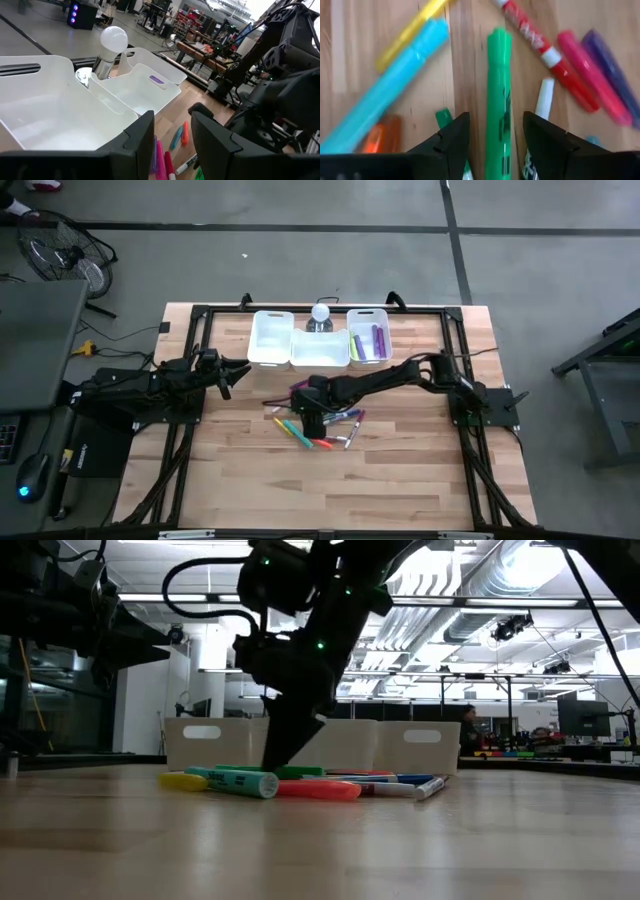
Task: Pick & Place Markers
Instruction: Put the green highlighter pen into the right white bin
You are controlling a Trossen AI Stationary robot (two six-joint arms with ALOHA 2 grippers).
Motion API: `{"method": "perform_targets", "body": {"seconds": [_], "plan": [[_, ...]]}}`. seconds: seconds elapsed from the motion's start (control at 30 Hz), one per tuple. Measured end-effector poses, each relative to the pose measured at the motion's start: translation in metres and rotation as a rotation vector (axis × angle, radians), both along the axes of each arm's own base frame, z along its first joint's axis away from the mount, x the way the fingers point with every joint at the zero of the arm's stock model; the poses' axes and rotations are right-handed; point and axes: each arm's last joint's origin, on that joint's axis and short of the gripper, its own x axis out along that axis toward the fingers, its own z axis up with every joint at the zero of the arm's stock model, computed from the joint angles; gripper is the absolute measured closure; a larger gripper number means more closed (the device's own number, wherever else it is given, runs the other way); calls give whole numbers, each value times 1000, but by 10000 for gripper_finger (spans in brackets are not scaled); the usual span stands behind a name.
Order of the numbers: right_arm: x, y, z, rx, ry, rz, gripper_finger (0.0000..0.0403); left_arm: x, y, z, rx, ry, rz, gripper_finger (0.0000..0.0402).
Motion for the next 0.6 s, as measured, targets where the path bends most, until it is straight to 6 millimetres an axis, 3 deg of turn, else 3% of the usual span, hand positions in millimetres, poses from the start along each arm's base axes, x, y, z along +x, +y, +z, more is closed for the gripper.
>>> {"method": "perform_targets", "body": {"seconds": [0.6], "plan": [[1,-4,-11,59,33,-42,275,0,0,0,0,0,0,273]]}}
